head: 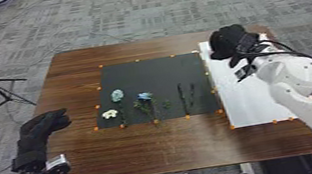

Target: Arrange flowers

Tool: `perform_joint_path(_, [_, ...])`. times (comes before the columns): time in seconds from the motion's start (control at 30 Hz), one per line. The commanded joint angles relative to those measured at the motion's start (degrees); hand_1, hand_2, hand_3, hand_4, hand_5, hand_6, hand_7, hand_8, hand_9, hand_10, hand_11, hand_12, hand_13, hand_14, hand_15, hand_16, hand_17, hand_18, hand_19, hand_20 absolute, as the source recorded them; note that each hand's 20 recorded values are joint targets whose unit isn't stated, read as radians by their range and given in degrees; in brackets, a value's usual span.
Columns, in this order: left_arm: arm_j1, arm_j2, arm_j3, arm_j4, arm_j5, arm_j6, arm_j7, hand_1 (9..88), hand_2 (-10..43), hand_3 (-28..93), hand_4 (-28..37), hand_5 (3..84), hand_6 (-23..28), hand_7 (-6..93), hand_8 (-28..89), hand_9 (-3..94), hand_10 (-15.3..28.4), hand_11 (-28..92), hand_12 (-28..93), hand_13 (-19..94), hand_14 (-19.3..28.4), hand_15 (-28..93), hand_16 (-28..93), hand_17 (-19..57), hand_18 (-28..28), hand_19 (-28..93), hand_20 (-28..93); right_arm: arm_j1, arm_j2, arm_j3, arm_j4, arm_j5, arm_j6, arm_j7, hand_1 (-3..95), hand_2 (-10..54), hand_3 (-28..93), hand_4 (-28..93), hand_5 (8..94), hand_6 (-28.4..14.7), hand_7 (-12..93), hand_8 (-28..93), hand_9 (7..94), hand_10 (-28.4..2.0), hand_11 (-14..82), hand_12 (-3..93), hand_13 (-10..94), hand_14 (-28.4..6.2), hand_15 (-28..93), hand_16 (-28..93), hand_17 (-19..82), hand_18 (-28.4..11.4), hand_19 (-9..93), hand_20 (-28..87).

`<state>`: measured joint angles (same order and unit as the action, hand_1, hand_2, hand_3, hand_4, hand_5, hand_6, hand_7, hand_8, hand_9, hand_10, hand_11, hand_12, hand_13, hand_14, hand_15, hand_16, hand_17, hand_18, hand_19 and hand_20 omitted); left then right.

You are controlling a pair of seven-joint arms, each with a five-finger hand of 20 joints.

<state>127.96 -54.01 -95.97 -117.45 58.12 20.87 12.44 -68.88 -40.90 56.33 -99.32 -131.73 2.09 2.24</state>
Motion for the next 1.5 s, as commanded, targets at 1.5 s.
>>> perform_joint_path(1.5, [-1.2,0.38,0.08,-0.19,-0.06,-0.66,-0.97,34.7,8.0,67,-22.1,55.5,1.9,24.0,-9,57.5,13.2,29,14,46,17.5,45,-2,5.3,14.2,26,25,4.9,-19.8,-11.3,10.9,-8.4,-10.3,-3.5,52.8,-9.5,63,-24,75.0,4.1,34,0,88.5,-7.3,13.4,30.7,76,-7.3,73,31,37,-22.3,76,50])
